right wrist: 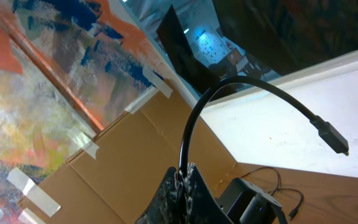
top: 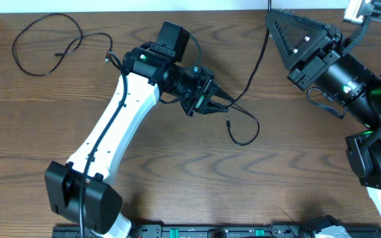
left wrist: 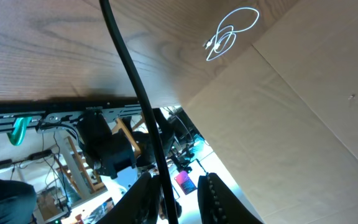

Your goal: Untangle cables

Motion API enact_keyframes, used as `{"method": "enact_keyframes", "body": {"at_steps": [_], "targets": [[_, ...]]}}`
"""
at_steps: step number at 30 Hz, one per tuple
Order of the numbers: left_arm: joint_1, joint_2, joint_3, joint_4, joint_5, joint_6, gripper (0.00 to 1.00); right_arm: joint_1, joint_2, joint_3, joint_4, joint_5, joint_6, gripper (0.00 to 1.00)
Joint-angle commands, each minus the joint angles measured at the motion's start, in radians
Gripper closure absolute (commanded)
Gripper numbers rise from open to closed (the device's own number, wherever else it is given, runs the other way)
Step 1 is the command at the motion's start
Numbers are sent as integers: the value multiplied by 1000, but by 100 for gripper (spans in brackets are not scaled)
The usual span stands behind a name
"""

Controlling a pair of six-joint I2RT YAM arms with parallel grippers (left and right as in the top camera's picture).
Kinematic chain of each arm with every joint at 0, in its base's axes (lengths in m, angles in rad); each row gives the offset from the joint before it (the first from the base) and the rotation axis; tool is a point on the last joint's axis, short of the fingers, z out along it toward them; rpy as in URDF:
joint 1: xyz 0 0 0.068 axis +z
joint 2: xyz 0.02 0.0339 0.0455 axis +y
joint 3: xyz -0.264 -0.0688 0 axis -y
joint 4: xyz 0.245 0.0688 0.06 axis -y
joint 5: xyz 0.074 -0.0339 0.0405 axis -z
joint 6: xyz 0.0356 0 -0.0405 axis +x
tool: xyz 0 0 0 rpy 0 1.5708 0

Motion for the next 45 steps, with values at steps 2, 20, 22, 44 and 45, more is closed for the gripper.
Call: {"method": "enact_keyframes", "body": {"at_steps": [2,20,22,44,45], "targets": [[-1,6,-3,-2,12,7,75,-11,-6,7,2,0,4,99],[-1,6,-3,-2,13,6,81,-11,-6,7,-2,0,4,99],[-1,6,-3,-2,16,6,74,-11,-6,7,-7,0,4,99],[-1,6,-3,-2,31,7,92,-11,-6,7,-13,0,3,99],[-1,6,-3,-2,13,7,93,-12,-6,7,-16,0,3,99]]}}
